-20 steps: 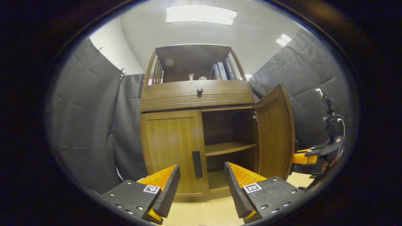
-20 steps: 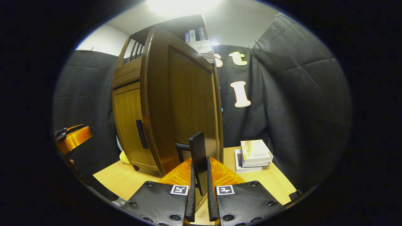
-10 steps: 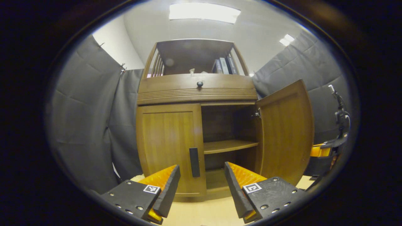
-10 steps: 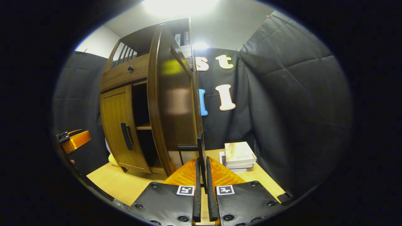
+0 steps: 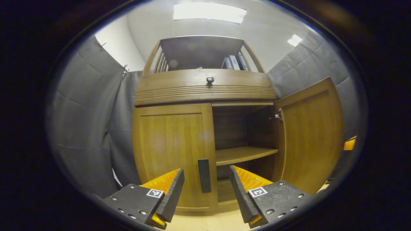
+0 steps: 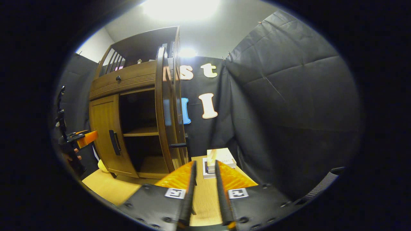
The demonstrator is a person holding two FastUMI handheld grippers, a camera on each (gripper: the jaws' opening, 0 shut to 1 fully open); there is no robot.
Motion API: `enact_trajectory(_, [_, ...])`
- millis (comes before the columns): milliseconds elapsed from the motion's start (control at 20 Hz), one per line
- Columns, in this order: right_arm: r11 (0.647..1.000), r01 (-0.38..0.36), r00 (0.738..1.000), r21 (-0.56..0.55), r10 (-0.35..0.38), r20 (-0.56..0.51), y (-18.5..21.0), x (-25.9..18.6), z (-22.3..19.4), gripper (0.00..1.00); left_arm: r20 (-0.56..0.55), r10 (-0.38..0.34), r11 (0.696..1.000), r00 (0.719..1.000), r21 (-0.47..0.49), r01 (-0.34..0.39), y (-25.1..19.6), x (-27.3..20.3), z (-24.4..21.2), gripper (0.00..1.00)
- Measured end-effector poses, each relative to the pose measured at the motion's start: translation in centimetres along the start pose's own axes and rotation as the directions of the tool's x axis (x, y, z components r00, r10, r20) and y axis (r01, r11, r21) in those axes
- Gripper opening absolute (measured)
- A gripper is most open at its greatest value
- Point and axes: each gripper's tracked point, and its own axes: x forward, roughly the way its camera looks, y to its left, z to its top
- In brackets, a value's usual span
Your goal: Open the right door of the double-door shoe cabinet with the right hand, and open the left door with the left hand.
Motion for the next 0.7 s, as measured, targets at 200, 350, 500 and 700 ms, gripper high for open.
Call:
enact_trajectory(200, [0.996, 0.079, 0.997, -0.032, -0.078, 0.015, -2.3, -2.3, -0.2, 0.97, -0.014, -0.03, 0.999, 0.999, -0.037, 0.03, -0.8, 3.6, -1.5, 0.82])
enact_trajectory(350, [0.995, 0.098, 0.995, -0.028, -0.098, 0.014, -2.6, -3.2, -0.2, 0.92, -0.032, -0.018, 0.999, 0.999, -0.048, 0.016, -0.5, 6.2, -2.6, 0.8])
enact_trajectory(500, [0.994, 0.1, 0.995, -0.037, -0.1, -0.006, -2.6, -3.6, -0.8, 0.92, -0.06, -0.002, 0.999, 0.998, -0.047, 0.0, -0.1, 8.5, -4.3, 0.82])
enact_trajectory(700, [0.994, 0.1, 0.995, -0.055, -0.101, -0.025, -2.4, -3.9, -1.3, 0.92, -0.113, 0.004, 0.999, 0.994, -0.043, -0.009, 0.4, 10.8, -6.8, 0.82])
